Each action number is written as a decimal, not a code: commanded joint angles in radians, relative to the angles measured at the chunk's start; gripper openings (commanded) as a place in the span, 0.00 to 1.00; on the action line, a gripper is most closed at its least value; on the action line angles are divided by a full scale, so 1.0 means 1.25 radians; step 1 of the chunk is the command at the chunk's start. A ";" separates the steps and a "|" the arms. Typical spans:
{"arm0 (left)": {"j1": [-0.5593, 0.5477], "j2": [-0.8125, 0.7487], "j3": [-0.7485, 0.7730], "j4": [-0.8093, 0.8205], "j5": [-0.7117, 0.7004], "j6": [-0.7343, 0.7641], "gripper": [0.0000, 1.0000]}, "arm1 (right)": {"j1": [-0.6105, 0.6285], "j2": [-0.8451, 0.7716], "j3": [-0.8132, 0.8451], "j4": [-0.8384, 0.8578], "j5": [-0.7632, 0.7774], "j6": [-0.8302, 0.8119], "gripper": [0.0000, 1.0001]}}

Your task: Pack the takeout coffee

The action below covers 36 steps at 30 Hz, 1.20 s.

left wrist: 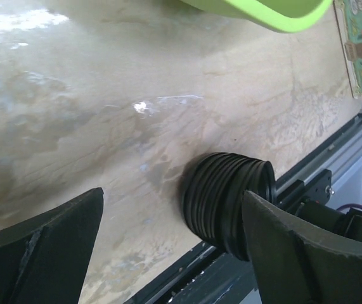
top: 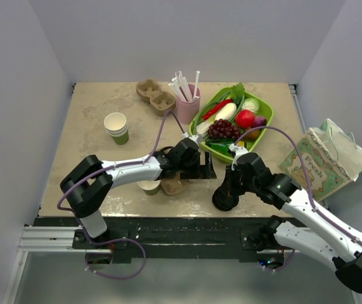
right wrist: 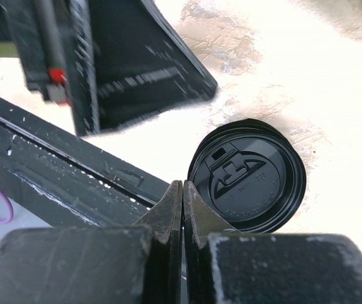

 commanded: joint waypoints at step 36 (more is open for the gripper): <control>0.010 -0.150 -0.096 0.011 -0.059 0.018 0.94 | -0.002 0.156 -0.009 0.027 0.014 0.087 0.23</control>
